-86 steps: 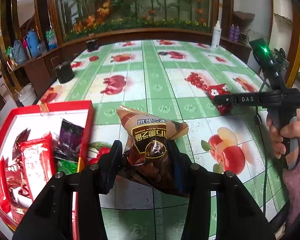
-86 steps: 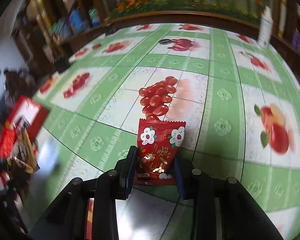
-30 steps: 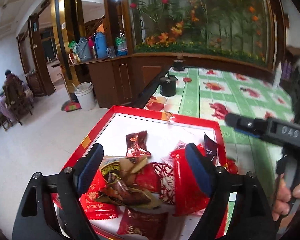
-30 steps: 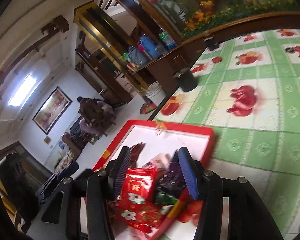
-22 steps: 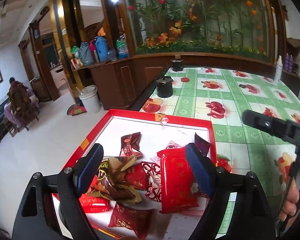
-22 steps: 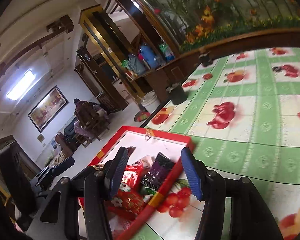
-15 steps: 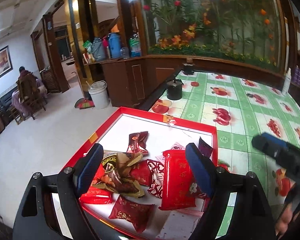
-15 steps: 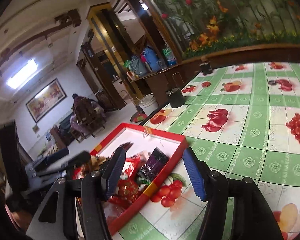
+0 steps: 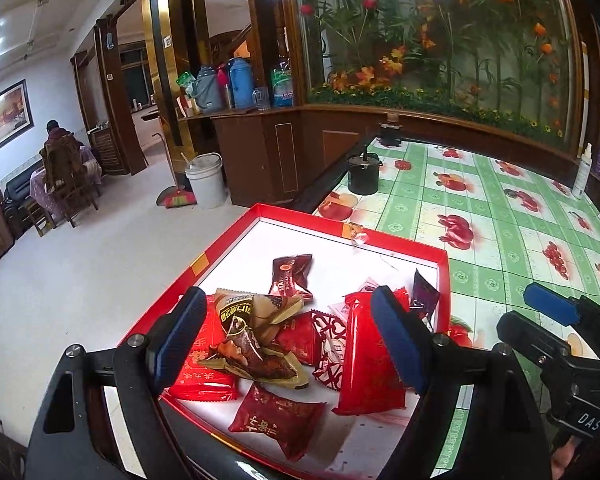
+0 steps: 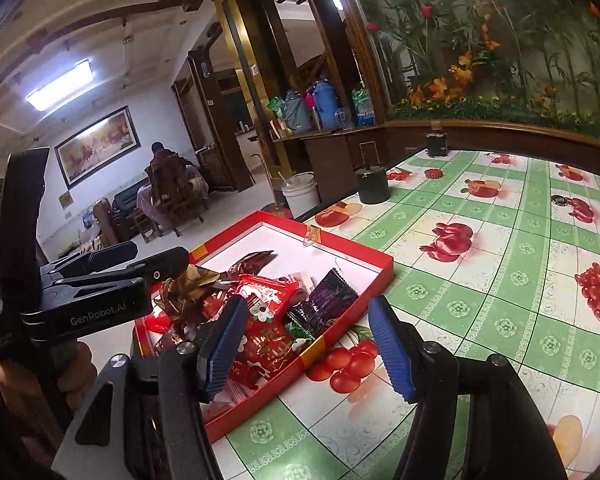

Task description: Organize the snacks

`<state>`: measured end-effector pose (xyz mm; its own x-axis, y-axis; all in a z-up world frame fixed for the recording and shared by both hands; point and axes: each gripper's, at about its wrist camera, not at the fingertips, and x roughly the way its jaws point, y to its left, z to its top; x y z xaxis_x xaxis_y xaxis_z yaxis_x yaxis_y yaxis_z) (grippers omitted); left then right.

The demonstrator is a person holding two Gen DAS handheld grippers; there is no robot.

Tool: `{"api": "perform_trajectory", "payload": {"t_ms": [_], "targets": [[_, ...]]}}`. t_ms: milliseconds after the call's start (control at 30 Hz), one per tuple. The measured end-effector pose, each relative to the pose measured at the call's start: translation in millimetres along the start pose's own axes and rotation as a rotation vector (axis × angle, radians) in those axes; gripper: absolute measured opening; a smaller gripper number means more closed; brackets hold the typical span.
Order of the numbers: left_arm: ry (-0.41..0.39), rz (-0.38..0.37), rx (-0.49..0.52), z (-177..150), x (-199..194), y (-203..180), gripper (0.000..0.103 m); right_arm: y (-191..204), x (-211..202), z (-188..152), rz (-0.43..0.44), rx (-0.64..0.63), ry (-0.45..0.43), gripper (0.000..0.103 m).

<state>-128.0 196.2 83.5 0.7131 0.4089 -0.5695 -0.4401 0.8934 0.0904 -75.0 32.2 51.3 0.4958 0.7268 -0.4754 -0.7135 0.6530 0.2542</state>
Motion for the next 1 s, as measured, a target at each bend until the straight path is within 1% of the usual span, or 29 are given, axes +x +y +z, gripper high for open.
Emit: {"api": "perform_trajectory", "payload": {"t_ms": [133,200,267,367,433,567,700,867,1000], "targets": [[0.005,0.0,-0.005,-1,2,4,0.085,1,2,-1,-0.022,-0.011,0.002,0.065],[0.003,0.005,-0.007,-2,1,6,0.085,4,3,-2,-0.047,-0.024,-0.004,0.071],[0.005,0.012,-0.008,-4,2,8,0.085,7,2,-3,-0.076,-0.04,-0.024,0.074],[0.009,0.022,-0.007,-9,1,11,0.085,14,-1,-4,-0.115,-0.065,-0.062,0.075],[0.015,0.028,-0.008,-13,1,12,0.085,17,-1,-4,-0.136,-0.079,-0.075,0.078],[0.023,0.042,-0.016,-19,-1,17,0.085,20,-1,-5,-0.124,-0.091,-0.073,0.079],[-0.006,0.07,-0.046,-25,-13,29,0.085,28,-1,-7,-0.118,-0.118,-0.074,0.08],[0.004,0.086,-0.059,-33,-18,38,0.085,42,-2,-10,-0.107,-0.131,-0.095,0.081],[0.003,0.095,-0.057,-35,-18,38,0.085,51,-6,-11,-0.098,-0.106,-0.126,0.082]]}}
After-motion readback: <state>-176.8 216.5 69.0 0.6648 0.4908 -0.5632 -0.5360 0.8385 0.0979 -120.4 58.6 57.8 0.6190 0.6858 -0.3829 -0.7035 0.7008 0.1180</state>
